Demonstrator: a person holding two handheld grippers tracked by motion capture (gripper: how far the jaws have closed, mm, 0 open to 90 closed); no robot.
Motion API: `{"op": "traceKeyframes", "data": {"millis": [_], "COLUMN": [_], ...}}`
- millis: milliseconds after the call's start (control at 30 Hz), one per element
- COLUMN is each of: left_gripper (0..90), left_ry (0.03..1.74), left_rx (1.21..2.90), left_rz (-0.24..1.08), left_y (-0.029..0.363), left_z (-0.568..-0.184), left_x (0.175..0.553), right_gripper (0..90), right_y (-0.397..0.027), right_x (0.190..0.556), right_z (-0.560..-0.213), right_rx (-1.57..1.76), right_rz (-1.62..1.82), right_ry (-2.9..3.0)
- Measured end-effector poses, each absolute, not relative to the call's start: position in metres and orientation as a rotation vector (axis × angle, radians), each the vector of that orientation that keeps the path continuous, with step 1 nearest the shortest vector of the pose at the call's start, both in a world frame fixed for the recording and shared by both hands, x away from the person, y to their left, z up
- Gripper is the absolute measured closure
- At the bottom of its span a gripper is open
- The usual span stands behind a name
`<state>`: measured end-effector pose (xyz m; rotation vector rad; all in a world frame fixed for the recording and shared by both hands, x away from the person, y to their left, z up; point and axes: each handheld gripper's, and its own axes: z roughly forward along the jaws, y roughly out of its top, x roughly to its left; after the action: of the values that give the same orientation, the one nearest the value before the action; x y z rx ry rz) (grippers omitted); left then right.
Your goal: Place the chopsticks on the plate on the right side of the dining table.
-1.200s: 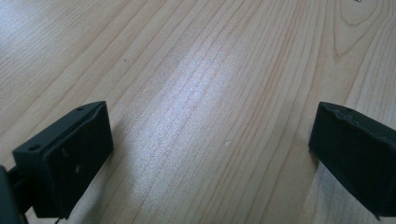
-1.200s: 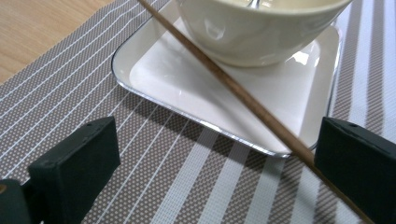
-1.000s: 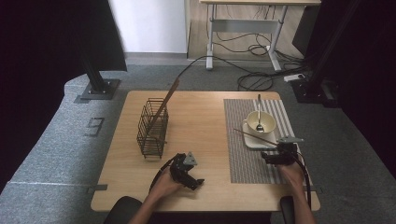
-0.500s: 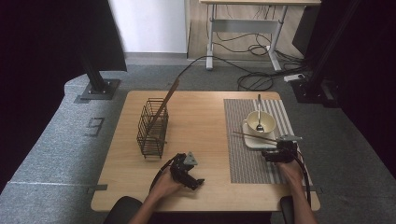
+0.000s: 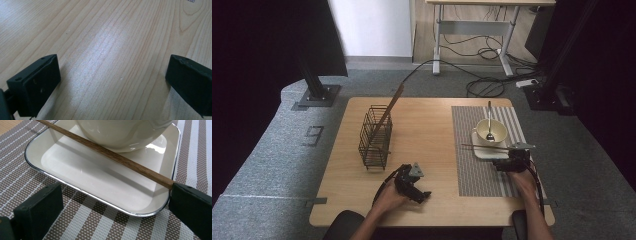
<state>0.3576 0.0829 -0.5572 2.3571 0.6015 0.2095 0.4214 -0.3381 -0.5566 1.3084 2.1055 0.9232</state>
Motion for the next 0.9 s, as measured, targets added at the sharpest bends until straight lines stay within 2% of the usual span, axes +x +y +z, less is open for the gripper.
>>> {"op": "traceKeyframes", "data": {"millis": [900], "left_gripper": [0.0], "left_ry": [0.602], "left_rx": [2.357], "left_rz": [0.21], "left_y": [0.0822], "left_z": [-0.5572], "left_x": [0.3578], "right_gripper": [0.0], "right_y": [-0.3421], "right_x": [0.4282], "right_z": [-0.5574], "right_rx": [1.283], "right_rz": [0.934], "right_ry": [2.136]}}
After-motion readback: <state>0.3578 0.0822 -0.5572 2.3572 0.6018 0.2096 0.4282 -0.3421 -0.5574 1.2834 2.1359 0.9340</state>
